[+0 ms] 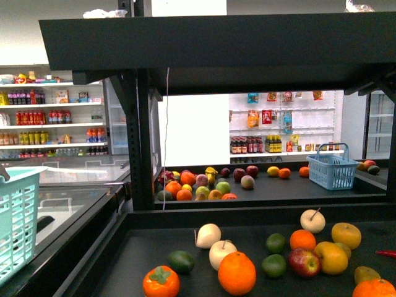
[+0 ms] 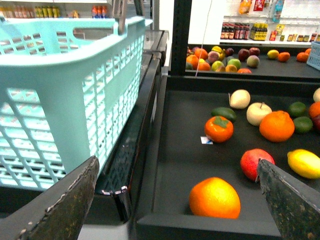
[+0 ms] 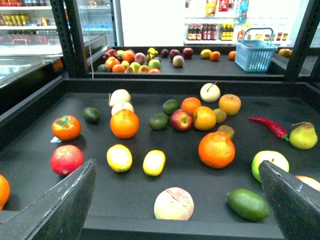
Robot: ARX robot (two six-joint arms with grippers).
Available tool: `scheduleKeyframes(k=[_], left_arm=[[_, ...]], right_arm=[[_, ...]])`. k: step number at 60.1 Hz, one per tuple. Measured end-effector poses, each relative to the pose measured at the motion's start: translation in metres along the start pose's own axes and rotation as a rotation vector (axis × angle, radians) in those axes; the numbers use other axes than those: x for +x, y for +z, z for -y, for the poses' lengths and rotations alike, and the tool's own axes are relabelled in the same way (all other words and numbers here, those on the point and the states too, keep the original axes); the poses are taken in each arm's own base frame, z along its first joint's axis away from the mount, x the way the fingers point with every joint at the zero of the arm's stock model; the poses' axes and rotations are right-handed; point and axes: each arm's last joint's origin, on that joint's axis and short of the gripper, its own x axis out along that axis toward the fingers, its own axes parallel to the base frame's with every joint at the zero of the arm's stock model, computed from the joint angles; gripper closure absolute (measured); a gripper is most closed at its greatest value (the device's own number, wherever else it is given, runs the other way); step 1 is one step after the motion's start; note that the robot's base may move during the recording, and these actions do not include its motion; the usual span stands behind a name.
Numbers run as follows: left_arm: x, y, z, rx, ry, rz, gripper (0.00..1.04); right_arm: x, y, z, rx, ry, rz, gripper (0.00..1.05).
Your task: Pick lemon from shelf
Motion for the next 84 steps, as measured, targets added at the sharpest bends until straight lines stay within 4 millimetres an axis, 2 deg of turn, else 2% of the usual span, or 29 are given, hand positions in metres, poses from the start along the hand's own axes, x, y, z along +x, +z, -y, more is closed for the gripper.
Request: scheduleKeyframes(k=[18, 21, 26, 33, 42, 46, 64, 73, 84], left_arm=[[0.000, 0.000, 0.000, -0.005, -0.003, -0.003, 0.08], [0.001, -0.003, 0.000, -0.119, -0.029, -0.099, 0.08], [0.004, -0.006, -0.003, -0.308, -0.032, -0.165, 0.08], [0.015, 0.017, -0.012, -0.549, -0.049, -0.164, 0.08], [0.044, 0.056, -0.036, -0.779, -0.075, -0.144, 0.08], [0.065, 0.067, -0.058, -0.905, -0.019, -0.163, 0.08], [0.137, 0.077, -0.111, -1.083, 0.072, -0.155, 0.08], [0.169, 0.082, -0.127, -1.137, 0.074, -0.123, 0.08], [0.201, 0.085, -0.138, -1.196, 0.068, -0.093, 0.08]], right_arm=[[0.000, 0.000, 0.000, 0.000, 0.000, 0.000, 0.07], [0.000, 0.000, 0.000, 0.000, 0.000, 0.000, 0.07], [0.000, 0.000, 0.000, 0.000, 0.000, 0.000, 0.07], [0.000, 0.000, 0.000, 0.000, 0.000, 0.000, 0.07], [0.000, 0.000, 0.000, 0.000, 0.000, 0.000, 0.07], [0.000, 0.000, 0.000, 0.000, 0.000, 0.000, 0.07], [0.000, 0.000, 0.000, 0.000, 0.000, 0.000, 0.07], [0.000, 0.000, 0.000, 0.000, 0.000, 0.000, 0.07], [0.000, 0.000, 0.000, 0.000, 0.000, 0.000, 0.07]])
